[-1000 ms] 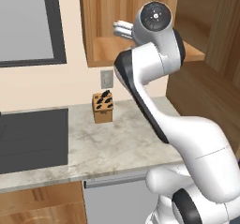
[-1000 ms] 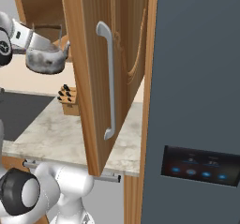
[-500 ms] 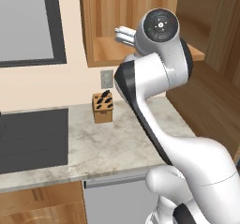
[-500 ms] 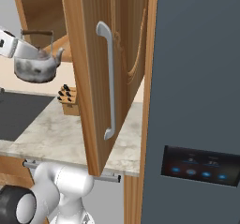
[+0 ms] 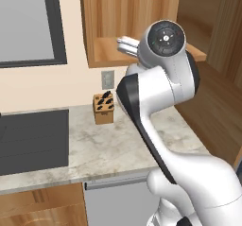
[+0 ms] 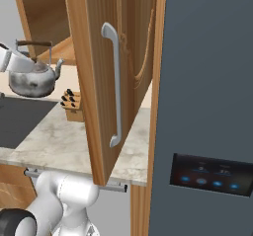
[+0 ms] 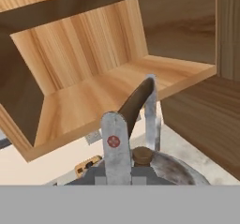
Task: Open the cabinet, pick the kettle from the cabinet, and place it in the sink.
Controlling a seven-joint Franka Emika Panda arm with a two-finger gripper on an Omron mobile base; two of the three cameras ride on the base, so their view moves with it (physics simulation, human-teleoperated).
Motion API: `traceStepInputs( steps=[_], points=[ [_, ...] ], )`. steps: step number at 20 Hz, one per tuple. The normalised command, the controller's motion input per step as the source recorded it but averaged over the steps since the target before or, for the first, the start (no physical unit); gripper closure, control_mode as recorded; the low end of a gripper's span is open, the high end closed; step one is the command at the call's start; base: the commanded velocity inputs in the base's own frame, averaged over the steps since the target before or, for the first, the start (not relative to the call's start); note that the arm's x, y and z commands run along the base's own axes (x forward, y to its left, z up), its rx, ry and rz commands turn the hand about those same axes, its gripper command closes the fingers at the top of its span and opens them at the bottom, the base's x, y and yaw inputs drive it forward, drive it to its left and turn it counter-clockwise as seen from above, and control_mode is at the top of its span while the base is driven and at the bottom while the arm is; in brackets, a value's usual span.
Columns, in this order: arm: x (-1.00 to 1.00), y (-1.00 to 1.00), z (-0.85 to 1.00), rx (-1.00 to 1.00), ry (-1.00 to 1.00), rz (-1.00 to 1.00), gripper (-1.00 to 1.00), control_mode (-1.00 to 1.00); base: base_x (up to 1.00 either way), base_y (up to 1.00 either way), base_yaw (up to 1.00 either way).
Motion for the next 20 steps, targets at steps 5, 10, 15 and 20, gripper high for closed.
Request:
traceStepInputs(
  steps=[5,10,15,20],
  points=[
    [-0.15,-0.04,-0.27,-0.01,0.0,0.0,1.0,-1.0,0.0,0.0,0.0],
    [-0.03,-0.09,-0.33,-0.06,0.0,0.0,1.0,-1.0,0.0,0.0,0.0],
    [0.0,-0.06,-0.33,-0.1,0.0,0.0,1.0,-1.0,0.0,0.0,0.0],
    [0.02,-0.11,-0.32,-0.06,0.01,0.0,1.0,-1.0,0.0,0.0,0.0]
  ],
)
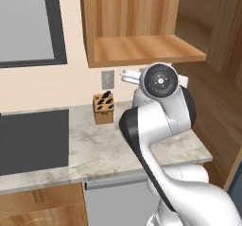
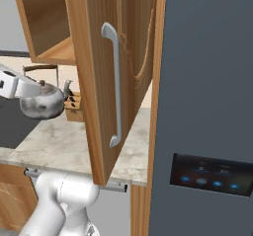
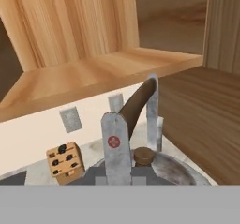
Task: Open the cabinet, pick the kettle from the cabinet, and place it in the sink.
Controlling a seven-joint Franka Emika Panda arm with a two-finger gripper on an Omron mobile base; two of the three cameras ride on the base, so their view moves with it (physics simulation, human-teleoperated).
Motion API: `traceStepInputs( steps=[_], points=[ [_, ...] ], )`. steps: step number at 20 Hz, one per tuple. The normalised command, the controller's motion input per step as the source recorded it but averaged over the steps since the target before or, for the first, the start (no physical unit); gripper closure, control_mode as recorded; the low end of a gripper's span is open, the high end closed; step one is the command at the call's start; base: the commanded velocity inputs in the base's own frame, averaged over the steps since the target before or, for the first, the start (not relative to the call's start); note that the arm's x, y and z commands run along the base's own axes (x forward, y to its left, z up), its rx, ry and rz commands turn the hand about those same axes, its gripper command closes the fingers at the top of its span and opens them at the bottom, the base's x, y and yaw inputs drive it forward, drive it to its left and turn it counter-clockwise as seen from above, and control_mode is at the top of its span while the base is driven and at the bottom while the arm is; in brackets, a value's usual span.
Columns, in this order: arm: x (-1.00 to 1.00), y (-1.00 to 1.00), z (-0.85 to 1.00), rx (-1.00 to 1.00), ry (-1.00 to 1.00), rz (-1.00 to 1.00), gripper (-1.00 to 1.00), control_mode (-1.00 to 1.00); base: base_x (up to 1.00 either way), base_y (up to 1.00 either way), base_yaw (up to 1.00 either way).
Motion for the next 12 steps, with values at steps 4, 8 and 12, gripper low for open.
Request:
traceStepInputs(
  steps=[4,8,12],
  points=[
    [0.05,-0.11,-0.33,-0.02,0.06,0.0,1.0,-1.0,0.0,0.0,0.0],
    [0.07,-0.13,-0.32,-0.03,0.02,0.0,1.0,-1.0,0.0,0.0,0.0],
    [0.1,-0.09,-0.31,-0.06,0.0,0.0,1.0,-1.0,0.0,0.0,0.0]
  ],
)
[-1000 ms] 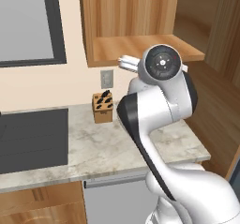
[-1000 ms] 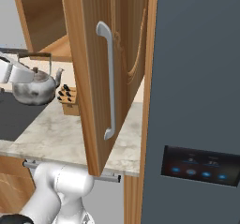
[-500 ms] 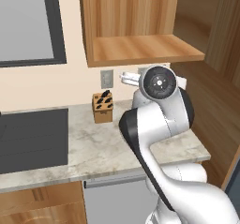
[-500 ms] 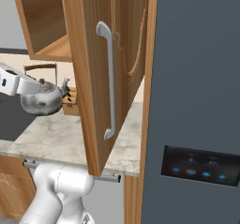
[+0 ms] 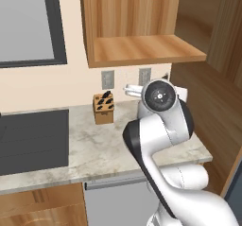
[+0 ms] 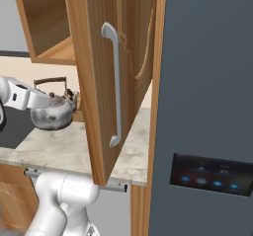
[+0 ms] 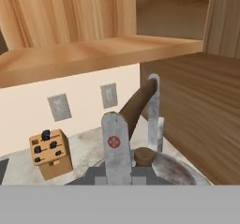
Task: Open the cabinet, pick the kettle from the cabinet, and place it in the sink.
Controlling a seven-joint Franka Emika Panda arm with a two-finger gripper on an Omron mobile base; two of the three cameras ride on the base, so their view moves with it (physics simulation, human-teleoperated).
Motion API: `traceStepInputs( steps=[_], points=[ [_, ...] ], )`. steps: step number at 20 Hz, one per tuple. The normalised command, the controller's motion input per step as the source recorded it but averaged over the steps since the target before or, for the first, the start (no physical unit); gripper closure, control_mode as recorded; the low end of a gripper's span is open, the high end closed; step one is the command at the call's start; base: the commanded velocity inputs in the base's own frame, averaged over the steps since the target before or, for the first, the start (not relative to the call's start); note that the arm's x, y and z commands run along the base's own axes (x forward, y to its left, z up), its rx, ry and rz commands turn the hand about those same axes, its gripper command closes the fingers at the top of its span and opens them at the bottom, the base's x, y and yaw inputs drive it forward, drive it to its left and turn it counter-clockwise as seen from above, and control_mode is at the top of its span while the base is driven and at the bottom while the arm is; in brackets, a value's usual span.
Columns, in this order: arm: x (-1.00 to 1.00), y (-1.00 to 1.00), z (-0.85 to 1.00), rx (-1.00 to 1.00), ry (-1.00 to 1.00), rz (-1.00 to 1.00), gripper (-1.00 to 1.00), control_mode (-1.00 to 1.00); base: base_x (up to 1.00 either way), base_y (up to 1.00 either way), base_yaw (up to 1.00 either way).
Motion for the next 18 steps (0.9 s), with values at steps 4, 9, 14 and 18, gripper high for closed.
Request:
traceStepInputs(
  steps=[4,9,14,18],
  points=[
    [0.14,-0.09,-0.31,-0.06,0.0,0.0,1.0,-1.0,0.0,0.0,0.0],
    [0.2,-0.05,-0.33,-0.01,0.01,0.0,1.0,-1.0,0.0,0.0,0.0],
    [0.23,-0.02,-0.33,0.0,0.01,0.0,1.0,-1.0,0.0,0.0,0.0],
    [0.24,-0.05,-0.3,0.0,0.0,0.0,1.0,-1.0,0.0,0.0,0.0]
  ],
)
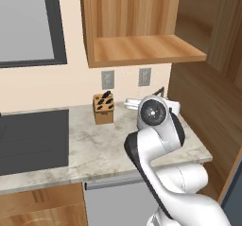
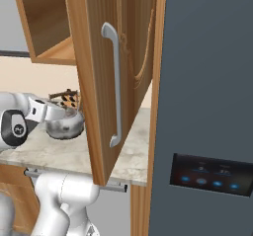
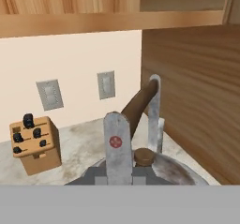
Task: Open the cabinet, pick the kettle from the cabinet, and place it in the sink.
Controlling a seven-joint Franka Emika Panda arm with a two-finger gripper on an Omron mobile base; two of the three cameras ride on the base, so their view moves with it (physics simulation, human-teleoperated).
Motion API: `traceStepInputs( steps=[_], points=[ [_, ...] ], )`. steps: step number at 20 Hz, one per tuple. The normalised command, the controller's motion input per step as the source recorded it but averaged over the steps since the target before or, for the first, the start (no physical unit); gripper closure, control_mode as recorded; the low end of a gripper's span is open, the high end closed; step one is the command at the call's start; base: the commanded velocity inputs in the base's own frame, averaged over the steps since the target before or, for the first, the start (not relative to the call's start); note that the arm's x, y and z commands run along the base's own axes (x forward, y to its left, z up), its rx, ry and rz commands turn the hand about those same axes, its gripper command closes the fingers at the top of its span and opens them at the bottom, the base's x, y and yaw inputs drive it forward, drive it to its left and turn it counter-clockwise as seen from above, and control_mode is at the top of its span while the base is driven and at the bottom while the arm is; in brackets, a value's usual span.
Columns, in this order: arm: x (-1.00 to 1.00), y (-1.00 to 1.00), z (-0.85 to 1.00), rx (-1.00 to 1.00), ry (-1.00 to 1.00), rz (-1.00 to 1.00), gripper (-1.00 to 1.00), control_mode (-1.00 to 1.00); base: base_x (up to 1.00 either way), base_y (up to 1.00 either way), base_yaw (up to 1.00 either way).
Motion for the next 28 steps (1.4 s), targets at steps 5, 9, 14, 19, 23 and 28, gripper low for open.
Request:
traceStepInputs(
  steps=[5,9,14,19,23,28],
  points=[
    [0.21,-0.05,-0.25,0.0,0.01,0.0,1.0,-1.0,0.0,0.0,0.0],
    [0.1,-0.03,-0.15,0.0,0.07,0.0,1.0,-1.0,0.0,0.0,0.0],
    [0.0,-0.01,-0.03,0.0,0.0,0.0,1.0,-1.0,0.0,0.0,0.0],
    [0.0,0.0,0.0,0.0,0.0,0.0,1.0,-1.0,0.0,0.0,0.0],
    [0.0,0.0,0.0,0.0,0.0,0.0,1.0,-1.0,0.0,0.0,0.0],
    [0.0,0.0,0.0,0.0,0.0,0.0,1.0,-1.0,0.0,0.0,0.0]
  ],
)
